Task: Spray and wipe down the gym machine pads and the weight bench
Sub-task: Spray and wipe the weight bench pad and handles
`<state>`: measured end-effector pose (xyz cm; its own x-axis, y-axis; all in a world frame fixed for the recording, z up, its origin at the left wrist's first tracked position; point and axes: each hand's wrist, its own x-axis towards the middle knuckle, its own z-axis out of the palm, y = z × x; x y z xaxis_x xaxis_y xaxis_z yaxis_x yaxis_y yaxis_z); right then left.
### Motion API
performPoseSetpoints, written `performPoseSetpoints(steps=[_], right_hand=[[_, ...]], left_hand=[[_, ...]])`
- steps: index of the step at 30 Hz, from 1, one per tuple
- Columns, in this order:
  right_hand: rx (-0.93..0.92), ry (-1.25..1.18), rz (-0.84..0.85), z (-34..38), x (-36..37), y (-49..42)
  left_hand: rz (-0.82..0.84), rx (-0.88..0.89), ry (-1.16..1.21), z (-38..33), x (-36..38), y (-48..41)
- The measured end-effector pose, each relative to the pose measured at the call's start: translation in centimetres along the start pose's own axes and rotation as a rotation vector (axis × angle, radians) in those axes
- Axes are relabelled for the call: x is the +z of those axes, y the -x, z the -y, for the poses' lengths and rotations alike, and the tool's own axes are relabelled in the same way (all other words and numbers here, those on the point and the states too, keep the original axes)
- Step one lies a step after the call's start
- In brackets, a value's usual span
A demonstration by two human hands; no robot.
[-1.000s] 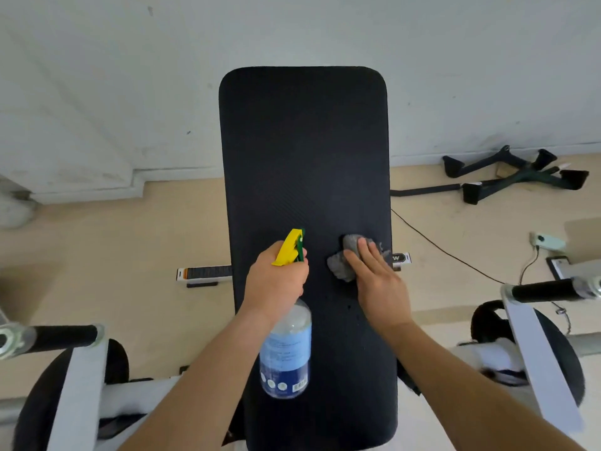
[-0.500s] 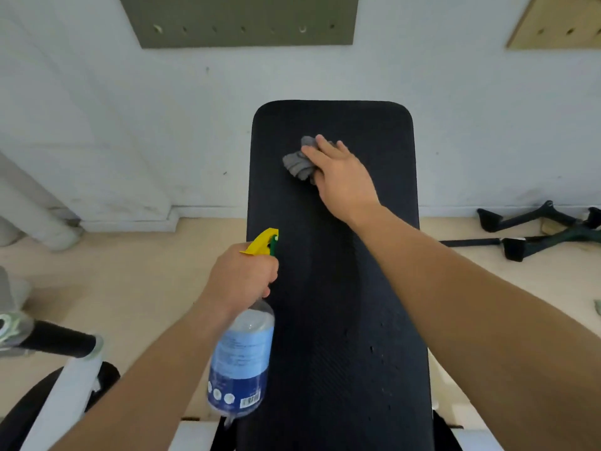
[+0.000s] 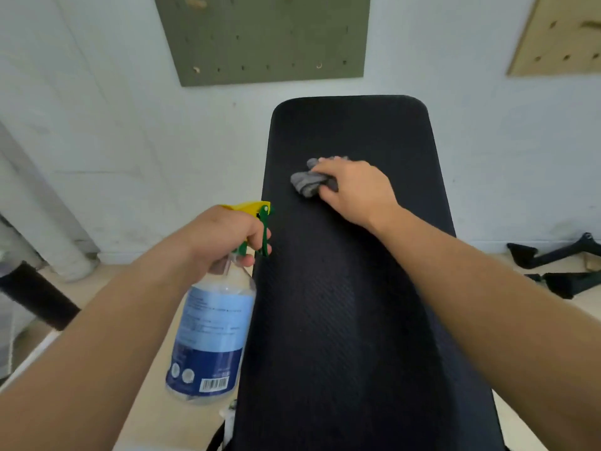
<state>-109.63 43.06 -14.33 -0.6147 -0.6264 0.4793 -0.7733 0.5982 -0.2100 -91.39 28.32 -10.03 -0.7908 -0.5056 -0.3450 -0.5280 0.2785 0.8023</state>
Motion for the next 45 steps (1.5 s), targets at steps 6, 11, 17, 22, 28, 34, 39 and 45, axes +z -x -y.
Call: performPoseSetpoints(steps=[6,11,17,22,28,34,39,45], right_hand=[[0.136,0.063,0.124,4.6,-0.5,6.3],[0.095,0.046,0.305,9.3,-1.4,17.6],[0.066,0.074,0.395,10.1,-1.8,23.0],[0.039,0.156,0.328,8.6,-1.3,21.0],[0.093,0.266,0.166,7.0,-0.2,12.7],[0.167,0.325,-0.008,6.4,2.4,6.4],[0.060,0.313,-0.033,6.5,3.0,10.0],[0.072,0.293,0.033,6.4,2.3,17.3]], left_hand=[[-0.013,0.109,0.073,1.8,1.7,6.5],[-0.004,0.104,0.222,4.6,2.2,14.0],[-0.045,0.155,0.309,7.4,3.4,17.8],[-0.063,0.117,0.453,10.7,4.4,17.3],[-0.040,0.111,0.643,13.7,4.6,14.3],[-0.013,0.180,0.666,13.0,4.4,12.3],[-0.010,0.151,0.679,13.4,5.1,11.6],[0.003,0.122,0.749,12.7,6.1,11.6]])
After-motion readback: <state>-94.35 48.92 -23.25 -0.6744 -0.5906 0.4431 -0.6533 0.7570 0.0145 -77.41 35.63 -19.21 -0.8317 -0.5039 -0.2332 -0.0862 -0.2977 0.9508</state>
